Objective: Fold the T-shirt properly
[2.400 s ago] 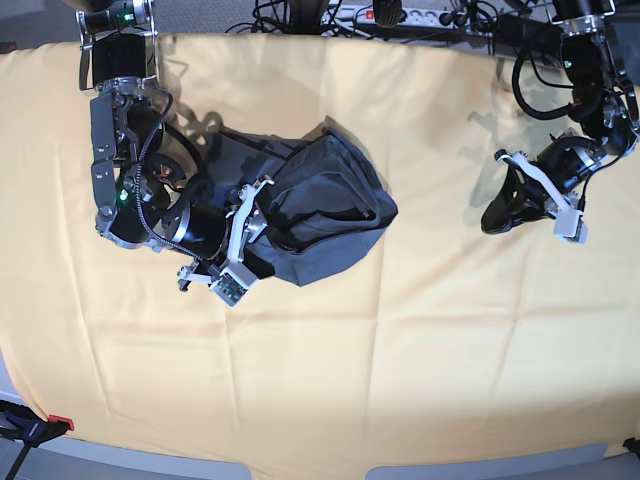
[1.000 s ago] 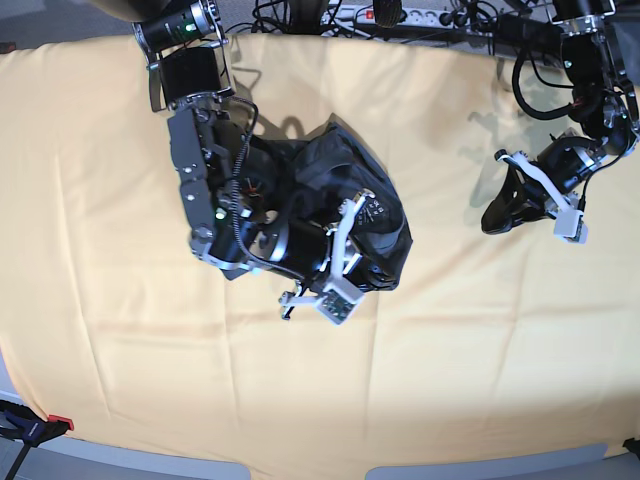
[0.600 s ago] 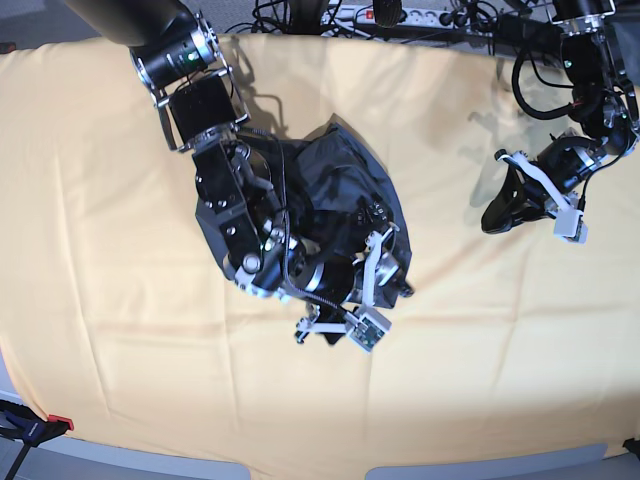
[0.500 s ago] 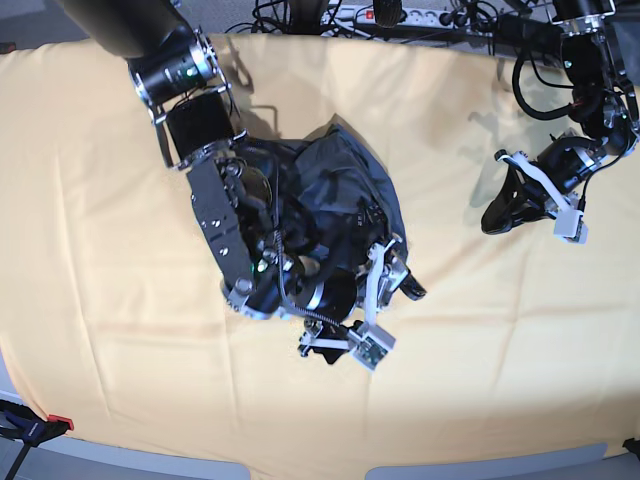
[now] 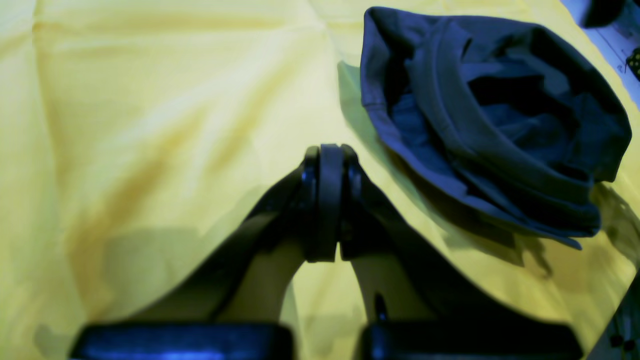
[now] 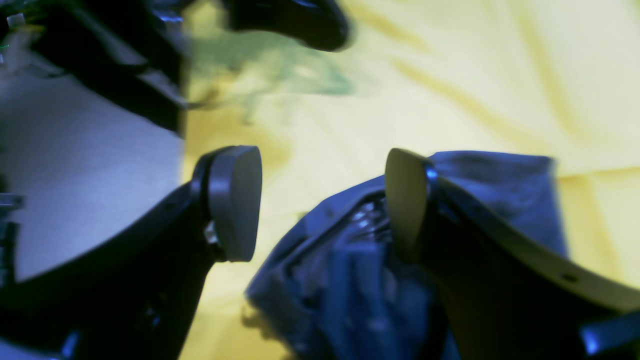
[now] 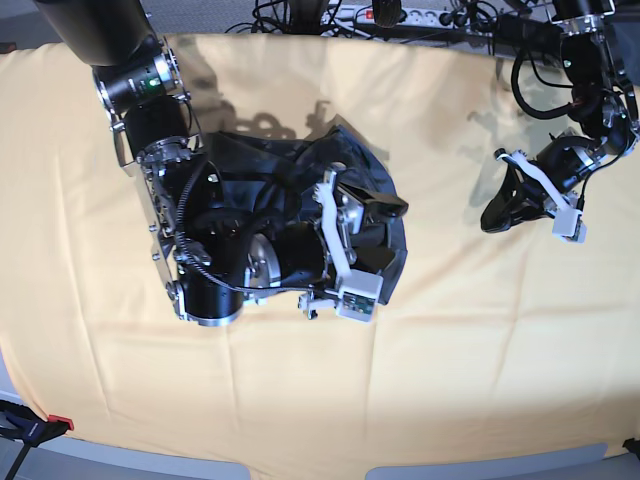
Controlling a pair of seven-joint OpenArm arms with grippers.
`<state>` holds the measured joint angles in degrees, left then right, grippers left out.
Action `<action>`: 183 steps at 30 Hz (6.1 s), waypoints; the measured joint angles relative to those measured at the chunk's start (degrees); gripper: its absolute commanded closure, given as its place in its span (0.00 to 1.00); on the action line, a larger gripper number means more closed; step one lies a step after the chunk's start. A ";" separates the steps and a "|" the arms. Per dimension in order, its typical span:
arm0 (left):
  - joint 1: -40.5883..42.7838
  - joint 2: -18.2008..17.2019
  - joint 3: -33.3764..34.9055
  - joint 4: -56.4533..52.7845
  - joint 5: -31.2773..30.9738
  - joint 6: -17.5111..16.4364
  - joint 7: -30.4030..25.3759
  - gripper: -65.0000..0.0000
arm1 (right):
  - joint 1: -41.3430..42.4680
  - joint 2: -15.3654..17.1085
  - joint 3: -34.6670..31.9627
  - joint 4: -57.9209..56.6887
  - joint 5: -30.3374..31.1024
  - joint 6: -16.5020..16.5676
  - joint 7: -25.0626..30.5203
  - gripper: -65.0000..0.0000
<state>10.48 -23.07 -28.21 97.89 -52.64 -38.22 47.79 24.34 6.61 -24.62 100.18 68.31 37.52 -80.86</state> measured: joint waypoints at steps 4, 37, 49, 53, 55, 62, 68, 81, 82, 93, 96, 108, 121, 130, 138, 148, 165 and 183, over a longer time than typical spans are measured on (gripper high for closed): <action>-0.02 -0.09 0.00 0.00 -0.13 0.00 -0.04 1.00 | -2.82 4.63 0.00 0.17 7.91 0.13 -0.52 0.40; 0.00 0.04 0.00 0.00 -0.37 0.00 0.00 1.00 | -16.83 6.23 -0.04 4.00 -15.41 2.21 11.04 0.40; 0.00 0.04 0.00 0.00 -0.57 -0.02 0.00 1.00 | -18.27 3.85 -0.04 4.00 -16.52 2.21 11.04 1.00; 0.00 0.04 0.00 0.00 -0.57 -0.02 0.00 1.00 | -17.97 3.67 -0.04 4.00 -14.67 2.21 11.02 1.00; 0.00 0.04 0.00 0.00 -0.57 -0.02 0.00 1.00 | -17.66 3.04 0.00 4.00 -12.52 2.21 11.04 1.00; 0.00 0.04 0.00 0.00 -0.55 -0.02 0.00 1.00 | -17.66 -4.02 0.02 4.07 -10.25 2.21 10.84 1.00; 0.00 0.02 0.00 0.00 -0.57 -0.02 0.00 1.00 | -17.64 -10.34 -1.86 4.07 -14.21 2.19 11.45 1.00; 0.00 0.04 0.00 0.00 -0.55 -0.02 0.00 1.00 | -17.64 -12.48 -15.43 4.00 -33.83 2.21 22.03 0.63; 0.00 0.04 0.00 0.00 -0.57 -0.04 0.00 1.00 | -17.49 -12.39 -15.43 4.00 -33.86 2.21 22.27 0.46; -0.37 -2.34 -0.28 0.02 -2.60 -0.24 0.00 1.00 | -4.44 -11.69 -10.58 5.68 -32.92 1.16 14.36 0.28; -0.35 -2.95 -2.29 0.02 -2.47 -0.24 0.20 1.00 | -1.90 -7.65 -4.55 5.68 -32.98 0.98 14.56 0.28; -0.26 -3.58 -6.29 0.02 -9.11 -0.37 3.21 1.00 | -0.50 12.59 8.66 -4.07 -29.97 1.16 19.82 0.48; -0.31 -3.58 -6.32 0.02 -9.09 -0.37 3.43 1.00 | -0.52 12.76 8.50 -18.40 -20.00 2.38 13.62 0.48; -0.31 -3.58 -6.32 0.02 -9.05 -0.37 3.43 1.00 | 0.50 12.74 8.50 -18.40 -4.83 2.40 3.23 0.48; -0.31 -3.58 -6.32 0.02 -9.07 -0.37 3.43 1.00 | 0.46 12.74 8.50 -18.40 -9.92 2.38 7.56 0.82; -0.24 -3.58 -6.32 0.39 -21.46 -1.27 11.61 1.00 | 0.44 12.74 8.50 -18.40 -10.91 2.38 9.11 1.00; 1.95 -3.61 -6.32 10.78 -26.03 -1.33 18.03 1.00 | 0.42 12.74 8.50 -18.40 -24.87 -0.28 13.20 0.94; 5.40 -3.91 14.16 26.14 -14.16 -1.53 19.52 1.00 | 0.76 11.45 8.50 -18.73 -34.38 2.43 27.34 1.00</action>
<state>15.88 -26.98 -14.04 124.03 -66.81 -39.75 67.31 25.10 18.06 -16.12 81.45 33.93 39.94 -53.52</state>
